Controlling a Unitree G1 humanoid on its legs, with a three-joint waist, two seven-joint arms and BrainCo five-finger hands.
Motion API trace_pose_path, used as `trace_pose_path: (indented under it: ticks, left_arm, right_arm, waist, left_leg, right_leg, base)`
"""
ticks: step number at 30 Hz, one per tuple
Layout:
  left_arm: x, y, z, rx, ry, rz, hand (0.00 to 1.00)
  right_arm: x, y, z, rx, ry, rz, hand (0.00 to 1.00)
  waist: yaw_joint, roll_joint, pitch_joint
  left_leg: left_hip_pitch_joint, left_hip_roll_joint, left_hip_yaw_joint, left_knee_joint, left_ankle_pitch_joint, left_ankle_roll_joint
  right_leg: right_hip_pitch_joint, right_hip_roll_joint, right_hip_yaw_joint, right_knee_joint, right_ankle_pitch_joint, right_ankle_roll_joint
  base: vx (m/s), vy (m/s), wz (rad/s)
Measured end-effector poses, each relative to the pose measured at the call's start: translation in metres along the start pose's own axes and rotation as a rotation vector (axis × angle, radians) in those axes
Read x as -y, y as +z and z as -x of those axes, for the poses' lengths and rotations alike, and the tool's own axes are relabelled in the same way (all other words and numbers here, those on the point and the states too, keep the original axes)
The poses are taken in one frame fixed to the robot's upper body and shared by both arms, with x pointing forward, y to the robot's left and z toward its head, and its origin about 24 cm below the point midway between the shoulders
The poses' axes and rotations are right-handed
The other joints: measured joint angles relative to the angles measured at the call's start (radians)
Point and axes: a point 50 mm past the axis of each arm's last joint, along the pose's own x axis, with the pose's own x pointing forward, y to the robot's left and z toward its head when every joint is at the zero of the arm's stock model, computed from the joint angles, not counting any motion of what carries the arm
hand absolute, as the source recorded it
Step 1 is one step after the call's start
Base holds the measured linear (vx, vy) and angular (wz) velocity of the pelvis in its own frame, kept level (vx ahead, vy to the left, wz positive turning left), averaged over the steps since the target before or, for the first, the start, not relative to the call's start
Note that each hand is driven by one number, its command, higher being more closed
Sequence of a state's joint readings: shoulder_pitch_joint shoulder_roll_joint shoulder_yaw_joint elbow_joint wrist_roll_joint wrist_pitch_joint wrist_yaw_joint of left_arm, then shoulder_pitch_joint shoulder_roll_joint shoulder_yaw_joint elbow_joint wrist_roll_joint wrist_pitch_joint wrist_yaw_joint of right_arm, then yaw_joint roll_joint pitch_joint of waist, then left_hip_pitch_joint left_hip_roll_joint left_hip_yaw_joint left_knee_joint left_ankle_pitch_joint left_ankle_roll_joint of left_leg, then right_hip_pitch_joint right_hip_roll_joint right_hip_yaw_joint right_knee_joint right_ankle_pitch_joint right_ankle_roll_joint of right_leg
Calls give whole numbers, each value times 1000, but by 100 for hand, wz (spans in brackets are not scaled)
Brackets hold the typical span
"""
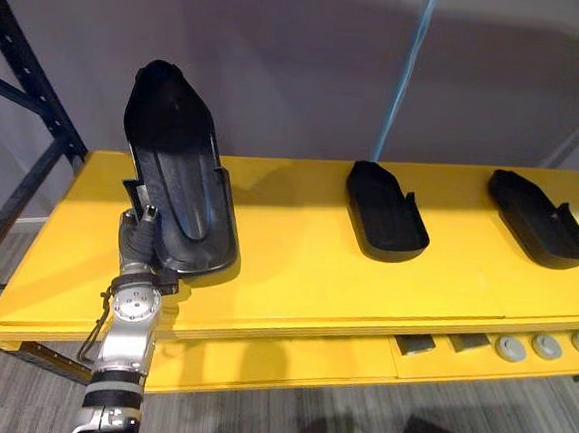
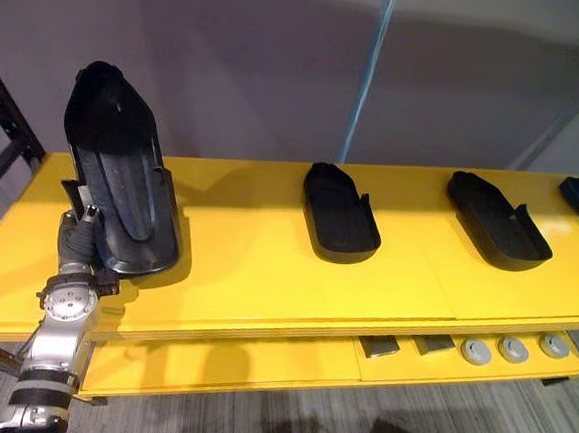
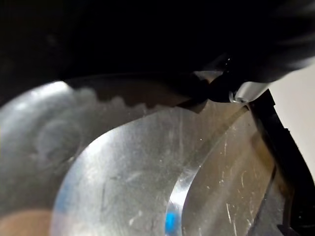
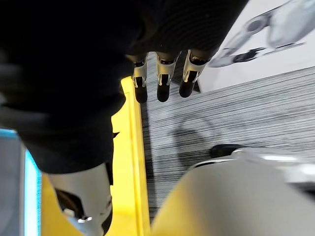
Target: Walk over and take plastic housings, then place them on the shelf
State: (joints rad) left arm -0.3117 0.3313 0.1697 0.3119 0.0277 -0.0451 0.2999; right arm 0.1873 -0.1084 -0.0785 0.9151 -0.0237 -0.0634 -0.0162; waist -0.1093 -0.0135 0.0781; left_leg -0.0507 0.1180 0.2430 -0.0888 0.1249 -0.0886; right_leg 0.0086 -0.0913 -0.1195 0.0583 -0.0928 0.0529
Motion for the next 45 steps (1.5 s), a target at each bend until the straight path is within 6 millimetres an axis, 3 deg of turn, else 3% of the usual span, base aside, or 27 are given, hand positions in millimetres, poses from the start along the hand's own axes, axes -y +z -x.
trace_pose_path:
  ticks: [6,11,15,22,33,34,45]
  left_arm:
    - [-3,2,-26,-47,15,-66,100]
    - [2,34,-48,32,15,-51,100]
    - [5,46,-55,59,17,-35,100]
    - [7,41,-53,38,18,-28,100]
    - [14,13,-19,2,-6,-12,100]
    - [14,12,-18,0,-9,-12,0]
    - [10,5,-17,1,23,-147,0]
  right_arm:
    - [-1,9,-3,24,3,2,0]
    - [-1,22,-5,69,3,5,0]
    - [-1,26,-5,84,2,5,0]
    - [-1,25,-5,84,-1,5,0]
    - [-1,26,-5,82,-1,12,0]
    - [-1,26,-6,83,0,13,0]
    - [-4,30,-7,92,14,49,0]
  waist:
    - [-23,-1,30]
    - [-23,-2,78]
    - [-23,-4,98]
    - [-21,-5,113]
    - [-7,-5,114]
    - [-6,-5,114]
    - [4,-16,120]
  left_leg:
    - [-31,7,12,3,8,9]
    - [-82,10,21,16,7,9]
    - [-107,10,30,44,-7,14]
    - [-107,3,33,58,-15,19]
    - [-53,-1,17,41,-8,21]
    - [-48,-2,17,35,-6,22]
    - [-11,-7,28,3,10,25]
  right_leg:
    - [-25,8,0,-2,11,7]
    - [-81,7,2,18,13,4]
    - [-102,0,4,28,13,4]
    - [-100,-9,1,30,13,4]
    - [-41,-8,-14,20,12,4]
    - [-41,-8,-13,20,12,4]
    - [-20,-8,-5,17,13,5]
  base:
    - [113,-17,-3]
    - [2,-2,-1]
    - [-25,0,-5]
    - [-53,10,-2]
    - [-26,3,4]
    - [0,0,0]
    - [-8,4,-2]
